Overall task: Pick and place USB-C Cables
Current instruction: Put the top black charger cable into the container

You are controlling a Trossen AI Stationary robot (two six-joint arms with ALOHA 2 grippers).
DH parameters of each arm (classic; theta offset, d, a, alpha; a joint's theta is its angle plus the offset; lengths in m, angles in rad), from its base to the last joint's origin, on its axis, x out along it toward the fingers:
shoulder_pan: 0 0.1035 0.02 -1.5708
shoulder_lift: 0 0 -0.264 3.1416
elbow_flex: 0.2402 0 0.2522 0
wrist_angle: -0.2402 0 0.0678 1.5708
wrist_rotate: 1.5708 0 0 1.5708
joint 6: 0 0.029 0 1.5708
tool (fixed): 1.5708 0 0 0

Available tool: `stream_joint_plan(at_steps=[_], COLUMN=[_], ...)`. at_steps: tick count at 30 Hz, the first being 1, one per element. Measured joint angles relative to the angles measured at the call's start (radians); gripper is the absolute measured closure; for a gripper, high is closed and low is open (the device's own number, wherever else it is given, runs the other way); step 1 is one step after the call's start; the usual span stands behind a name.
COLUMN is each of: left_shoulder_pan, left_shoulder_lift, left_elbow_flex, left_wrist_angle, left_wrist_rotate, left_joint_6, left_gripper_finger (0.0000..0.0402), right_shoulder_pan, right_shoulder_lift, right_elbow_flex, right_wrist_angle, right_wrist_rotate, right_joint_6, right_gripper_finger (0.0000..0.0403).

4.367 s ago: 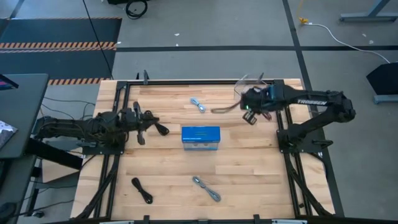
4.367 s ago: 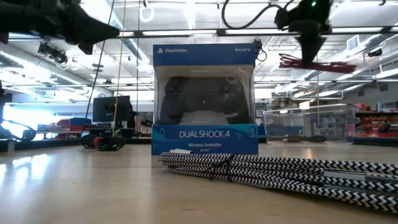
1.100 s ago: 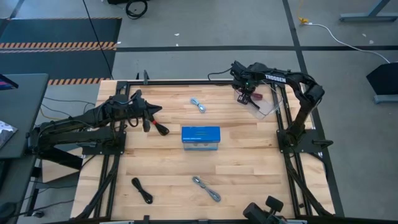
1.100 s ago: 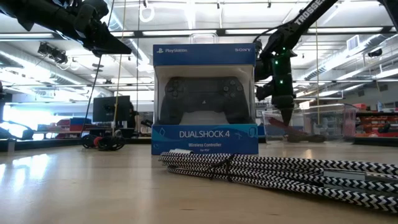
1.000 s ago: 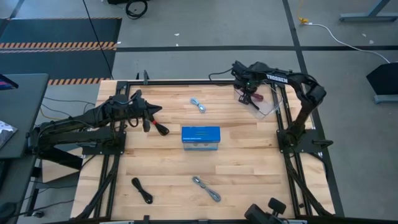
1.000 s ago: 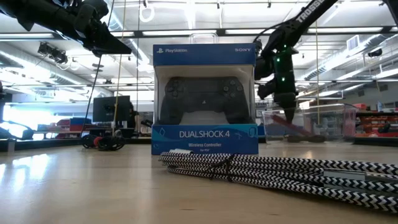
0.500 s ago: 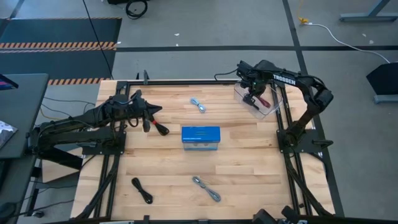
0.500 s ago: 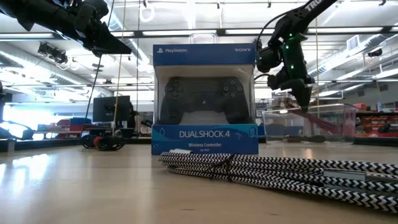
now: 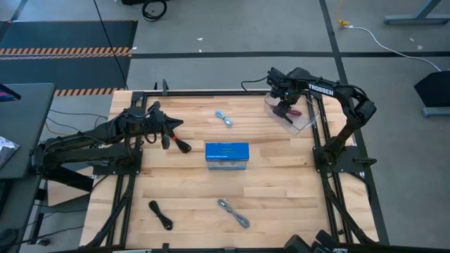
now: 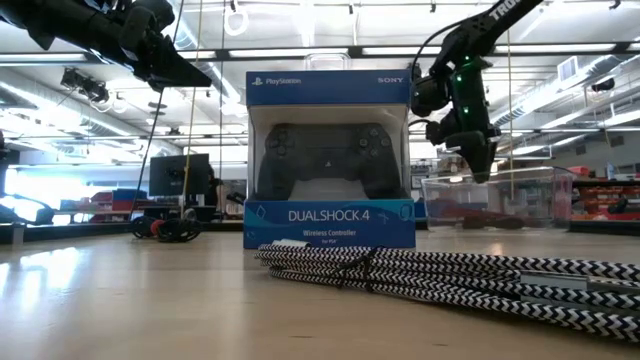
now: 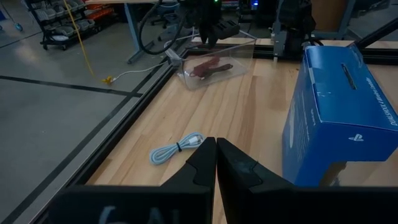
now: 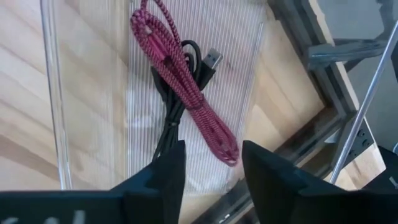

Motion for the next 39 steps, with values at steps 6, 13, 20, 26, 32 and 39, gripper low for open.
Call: stream_joint_plan(at_steps=[6,13,20,26,32,39], left_shoulder_pan=[0.0,0.0,0.0,0.0,0.0,-0.012], left_shoulder_lift=[0.0,0.0,0.0,0.0,0.0,0.071], left_elbow_flex=[0.0,0.0,0.0,0.0,0.0,0.0], left_wrist_angle=[0.0,0.013,0.013,0.014,-0.104,-0.151], left_wrist_rotate=[0.0,0.0,0.0,0.0,-0.001,-0.027], left_joint_6=[0.0,0.001,0.001,0.001,0.021,0.025], left_gripper_finger=[0.0381,0.0381,0.0381,0.0381,0.0381,0.036], right_shoulder_pan=[0.008,0.069,0.19,0.285,0.324,0.318], right_shoulder_lift=[0.001,0.001,0.001,0.023,0.039,0.039], right_elbow_flex=[0.025,0.198,0.281,0.274,0.253,0.253], right_wrist_angle=[-0.018,-0.013,0.147,0.184,0.202,0.234], right_wrist_rotate=[0.001,-0.004,-0.111,-0.113,-0.085,-0.052], right_joint_6=[0.005,0.04,0.019,-0.012,-0.011,-0.07], right_gripper_finger=[0.0227,0.0234,0.0234,0.0234,0.0235,0.0235])
